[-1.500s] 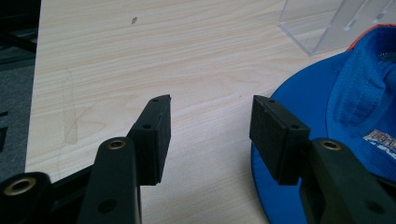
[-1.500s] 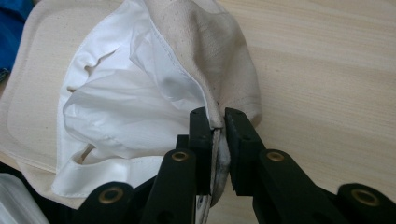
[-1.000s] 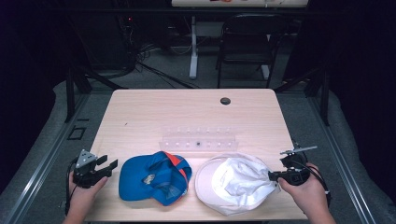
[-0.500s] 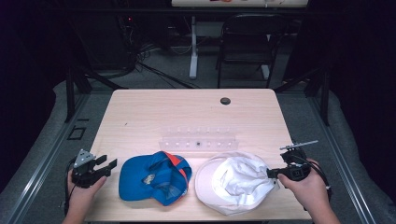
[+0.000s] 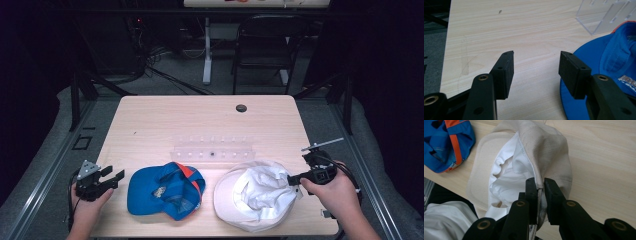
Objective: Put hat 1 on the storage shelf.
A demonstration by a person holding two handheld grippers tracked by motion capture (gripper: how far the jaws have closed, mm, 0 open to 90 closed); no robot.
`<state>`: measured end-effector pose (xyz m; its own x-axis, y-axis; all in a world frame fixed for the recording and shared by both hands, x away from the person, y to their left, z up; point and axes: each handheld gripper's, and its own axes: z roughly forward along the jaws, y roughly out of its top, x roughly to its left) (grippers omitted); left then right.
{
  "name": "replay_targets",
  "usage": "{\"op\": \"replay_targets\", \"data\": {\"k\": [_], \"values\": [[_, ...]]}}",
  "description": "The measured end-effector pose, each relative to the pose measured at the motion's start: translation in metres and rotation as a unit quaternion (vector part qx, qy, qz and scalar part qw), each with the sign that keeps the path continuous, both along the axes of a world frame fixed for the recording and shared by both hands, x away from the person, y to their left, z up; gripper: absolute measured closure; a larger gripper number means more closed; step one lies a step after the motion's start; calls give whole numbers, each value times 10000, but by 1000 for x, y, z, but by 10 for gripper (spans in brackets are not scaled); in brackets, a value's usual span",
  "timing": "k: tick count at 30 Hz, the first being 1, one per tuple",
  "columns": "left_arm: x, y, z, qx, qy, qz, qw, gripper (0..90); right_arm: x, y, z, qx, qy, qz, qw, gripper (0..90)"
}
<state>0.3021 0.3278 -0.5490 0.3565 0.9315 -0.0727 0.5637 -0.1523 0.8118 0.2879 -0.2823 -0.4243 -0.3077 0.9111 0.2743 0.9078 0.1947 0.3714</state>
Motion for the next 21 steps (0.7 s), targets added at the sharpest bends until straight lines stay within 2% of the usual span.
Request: {"op": "replay_targets", "data": {"k": [4,5,7,9,10,11,13,14,15,16,17,18,19,21], "values": [[0,1,0,-17,38,20,10000,459,5,1,4,140,269,-18,9995,820],[0,1,0,-30,38,1,10000,462,7,1,5,313,491,-45,9983,820],[0,1,0,-11,23,-25,10000,462,9,0,5,408,550,-73,9976,820],[0,1,0,-56,18,-45,10000,463,12,-1,5,610,718,-56,9955,820],[0,1,0,-55,31,-47,10000,465,15,-3,4,894,846,-125,9923,820],[0,1,0,-58,36,-52,10000,465,16,-4,3,1057,905,-211,9900,820],[0,1,0,-69,41,-44,10000,466,17,-5,3,1139,942,-234,9887,820],[0,1,0,-73,46,-42,10000,467,18,-5,3,1299,1025,-320,9857,820],[0,1,0,-80,52,-40,9999,469,20,-7,3,1439,1081,-279,9833,820],[0,1,-1,-79,55,-42,9999,470,21,-8,2,1656,1114,-357,9792,821],[0,1,-1,-79,54,-41,9999,470,21,-10,2,1995,1175,-505,9715,821],[1,1,0,-80,54,-44,9999,470,21,-10,2,1995,1175,-505,9715,821],[1,1,0,-81,56,-46,9999,471,22,-12,2,2101,1202,-411,9694,821],[1,1,0,-72,64,-48,9999,472,23,-13,3,2388,1202,-460,9625,821]]}}
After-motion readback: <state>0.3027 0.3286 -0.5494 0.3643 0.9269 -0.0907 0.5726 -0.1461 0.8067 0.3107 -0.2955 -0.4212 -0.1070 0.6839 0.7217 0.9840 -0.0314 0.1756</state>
